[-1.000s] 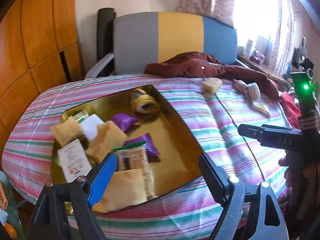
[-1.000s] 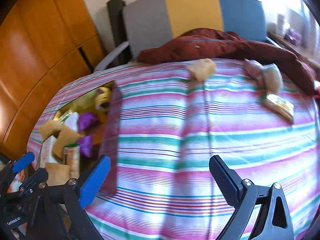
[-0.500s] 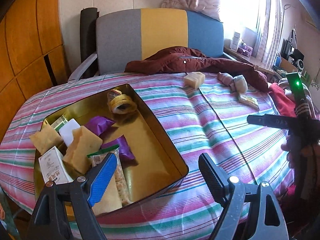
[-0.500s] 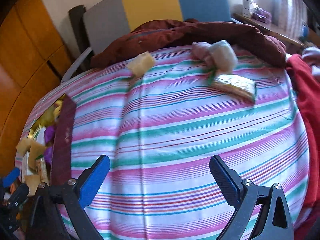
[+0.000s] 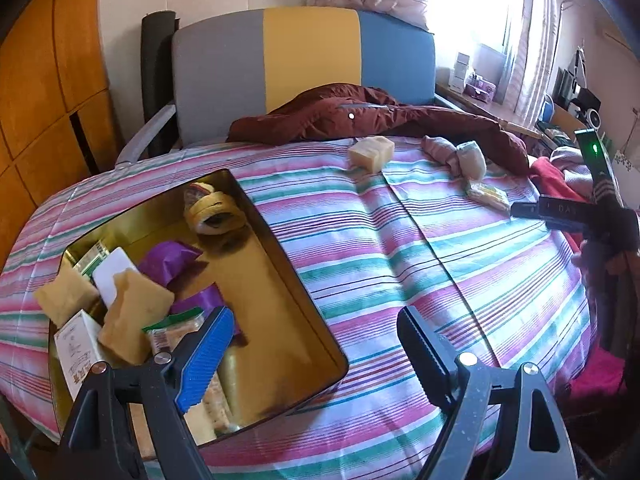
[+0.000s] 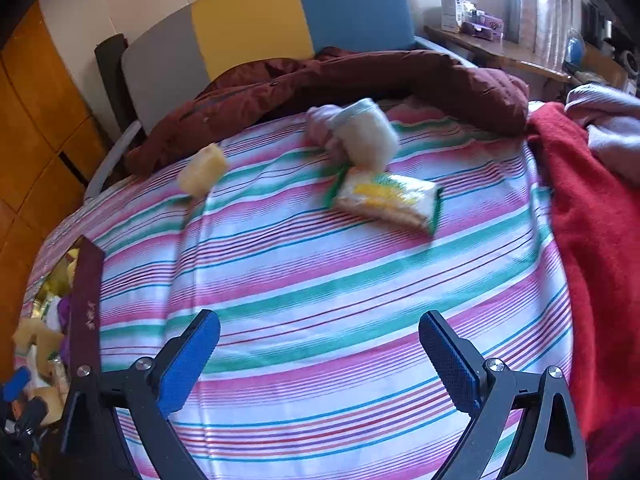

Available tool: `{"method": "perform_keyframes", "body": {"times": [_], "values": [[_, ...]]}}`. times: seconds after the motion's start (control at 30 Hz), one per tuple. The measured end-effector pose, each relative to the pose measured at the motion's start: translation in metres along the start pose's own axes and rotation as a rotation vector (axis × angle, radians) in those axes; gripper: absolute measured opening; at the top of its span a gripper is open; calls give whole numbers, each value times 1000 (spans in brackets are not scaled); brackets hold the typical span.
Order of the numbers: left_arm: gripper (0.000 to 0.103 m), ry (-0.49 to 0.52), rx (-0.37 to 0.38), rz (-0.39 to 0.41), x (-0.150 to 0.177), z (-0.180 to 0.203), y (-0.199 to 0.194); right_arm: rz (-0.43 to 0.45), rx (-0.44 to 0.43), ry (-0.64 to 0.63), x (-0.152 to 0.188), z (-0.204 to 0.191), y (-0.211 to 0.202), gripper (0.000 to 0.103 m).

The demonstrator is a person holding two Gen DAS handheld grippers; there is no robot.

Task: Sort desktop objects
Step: 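Grasp the WEIDAN cracker pack with the right tool while the left tool approaches the white-grey sock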

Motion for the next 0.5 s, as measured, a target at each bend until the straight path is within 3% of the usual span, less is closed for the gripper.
{"method": "perform_keyframes", "body": {"times": [0.5], "values": [[85, 22, 53, -49, -26, 21, 33, 59, 29, -155, -66, 23, 29, 102]]}}
Point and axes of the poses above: each gripper's, at about its wrist camera, not at the fingertips, and y roughly the way its jaws point, z to its right, x to its underside, the point moved 4 cm from there along y, roughly the way its jaws point, and after that the axes turned 13 degrees about y, right-handed, at the moved point
